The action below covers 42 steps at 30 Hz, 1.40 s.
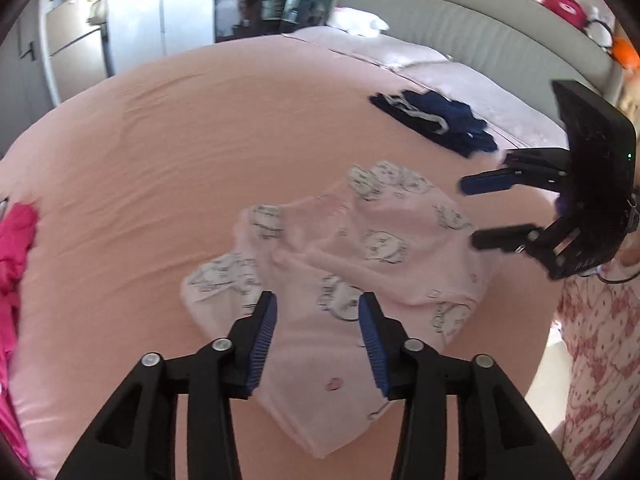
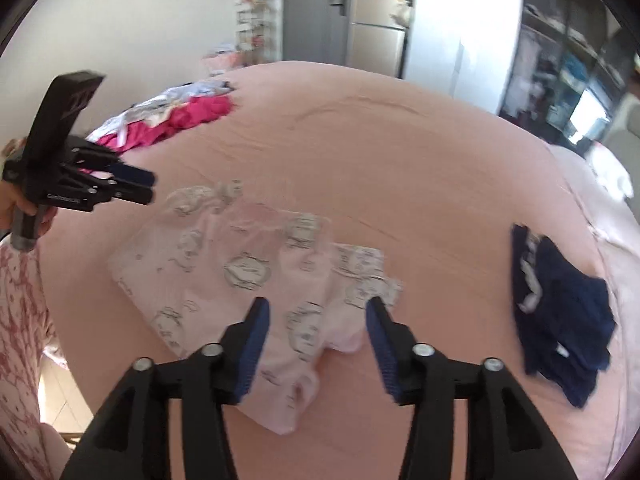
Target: Fold clothes
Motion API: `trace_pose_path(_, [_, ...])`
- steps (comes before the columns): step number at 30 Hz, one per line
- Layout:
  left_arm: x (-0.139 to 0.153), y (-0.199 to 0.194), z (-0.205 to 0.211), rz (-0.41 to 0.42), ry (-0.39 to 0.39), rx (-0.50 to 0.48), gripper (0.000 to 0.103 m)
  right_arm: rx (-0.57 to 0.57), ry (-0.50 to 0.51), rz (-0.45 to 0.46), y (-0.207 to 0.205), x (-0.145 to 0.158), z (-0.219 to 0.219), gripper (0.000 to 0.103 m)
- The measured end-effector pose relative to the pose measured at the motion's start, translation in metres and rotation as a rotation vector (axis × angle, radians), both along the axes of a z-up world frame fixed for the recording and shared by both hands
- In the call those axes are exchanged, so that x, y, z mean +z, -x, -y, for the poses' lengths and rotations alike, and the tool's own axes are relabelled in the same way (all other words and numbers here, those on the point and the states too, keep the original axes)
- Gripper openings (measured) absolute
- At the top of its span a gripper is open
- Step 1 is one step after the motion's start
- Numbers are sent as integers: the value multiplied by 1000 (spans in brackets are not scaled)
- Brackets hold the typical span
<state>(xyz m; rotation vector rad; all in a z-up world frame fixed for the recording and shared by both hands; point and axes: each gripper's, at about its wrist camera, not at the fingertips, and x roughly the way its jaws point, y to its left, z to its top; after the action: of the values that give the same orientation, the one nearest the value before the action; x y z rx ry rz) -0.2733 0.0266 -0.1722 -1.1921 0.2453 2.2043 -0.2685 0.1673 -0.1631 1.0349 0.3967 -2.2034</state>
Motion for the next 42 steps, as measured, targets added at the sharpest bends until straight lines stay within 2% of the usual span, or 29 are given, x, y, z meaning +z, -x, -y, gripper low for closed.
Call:
trace_pose_path(1, [-12, -2, -10, 35, 52, -44, 43, 40, 3, 45, 2, -10, 13, 56])
trace_pose_path(3, [-38, -5, -30, 104, 160, -132, 44, 108, -107, 90, 2, -37, 36, 56])
trace_pose_path(4, [-44, -9, -27, 98, 220, -174, 45, 140, -169, 84, 0, -48, 33, 54])
trace_pose_path(5, [-41, -8, -16, 97, 249, -166, 46, 172, -233, 73, -1, -59, 29, 53])
trace_pose_path(7, [-33, -7, 7, 94, 305, -147, 47, 129, -222, 72, 3, -53, -5, 53])
trace_pose_path(9, [-20, -6, 20, 62, 308, -93, 48, 30, -315, 42, 7, -46, -36, 54])
trace_pose_path(10, [-13, -5, 26, 46, 310, -66, 48, -5, -311, 30, 7, -39, -42, 54])
trace_pose_path(11, [-4, -6, 23, 34, 216, -59, 48, -41, -304, 17, 7, -31, -47, 54])
trace_pose_path(13, [8, -12, 6, -4, 57, -85, 48, -30, -178, 21, 0, -17, -37, 56])
trace_pose_path(14, [5, -13, -6, -14, 40, -96, 48, -8, -125, 23, -5, -14, -25, 56])
trace_pose_path(15, [-3, -12, -20, -3, 57, -111, 48, 16, -73, 24, -10, -13, -13, 56])
trace_pose_path(17, [-31, -12, -39, 57, 172, -152, 48, 61, -67, 84, -16, -27, 10, 56])
trace_pose_path(18, [-42, -21, -35, 58, 233, -185, 50, 93, -118, 120, -21, -42, 17, 55])
trace_pose_path(19, [-40, -29, -26, 15, 250, -217, 50, 128, -210, 125, -25, -58, 18, 54])
trace_pose_path(20, [-36, -32, -14, 15, 266, -213, 50, 167, -250, 100, -32, -67, 8, 54])
trace_pose_path(22, [-27, -32, 15, 34, 297, -141, 50, 98, -287, 65, -35, -62, -21, 54])
trace_pose_path(24, [-19, -34, 31, 48, 261, -83, 49, 39, -283, 31, -40, -53, -38, 54])
trace_pose_path(26, [-6, -41, 25, 23, 120, -86, 49, 3, -231, -6, -46, -39, -40, 54])
trace_pose_path(27, [-2, -43, 16, -8, 86, -85, 49, -16, -206, -24, -49, -32, -41, 55])
trace_pose_path(29, [-10, -43, -11, -26, 107, -92, 49, -30, -116, -39, -54, -22, -27, 56])
trace_pose_path(31, [-37, -50, -31, 0, 236, -114, 50, -50, -122, -16, -49, -31, -10, 56])
trace_pose_path(32, [-39, -53, -31, -31, 247, -140, 51, -60, -160, 5, -45, -42, -6, 56])
trace_pose_path(34, [-34, -55, -16, -7, 286, -169, 52, -35, -204, 48, -39, -64, -14, 54])
trace_pose_path(35, [-32, -58, -6, -13, 346, -181, 54, -43, -224, 42, -40, -65, -30, 54])
trace_pose_path(36, [-31, -61, 5, -24, 425, -187, 55, -55, -243, 33, -41, -64, -47, 61])
trace_pose_path(37, [-27, -59, 16, -3, 432, -176, 55, -69, -281, 26, -42, -62, -65, 70])
trace_pose_path(38, [-24, -56, 26, 19, 437, -165, 55, -97, -324, 23, -41, -59, -80, 70])
trace_pose_path(40, [-4, -48, 27, -6, 316, -147, 55, -178, -355, -11, -34, -44, -96, 70])
trace_pose_path(42, [13, -38, 9, -82, 196, -151, 55, -195, -191, -35, -24, -19, -93, 70])
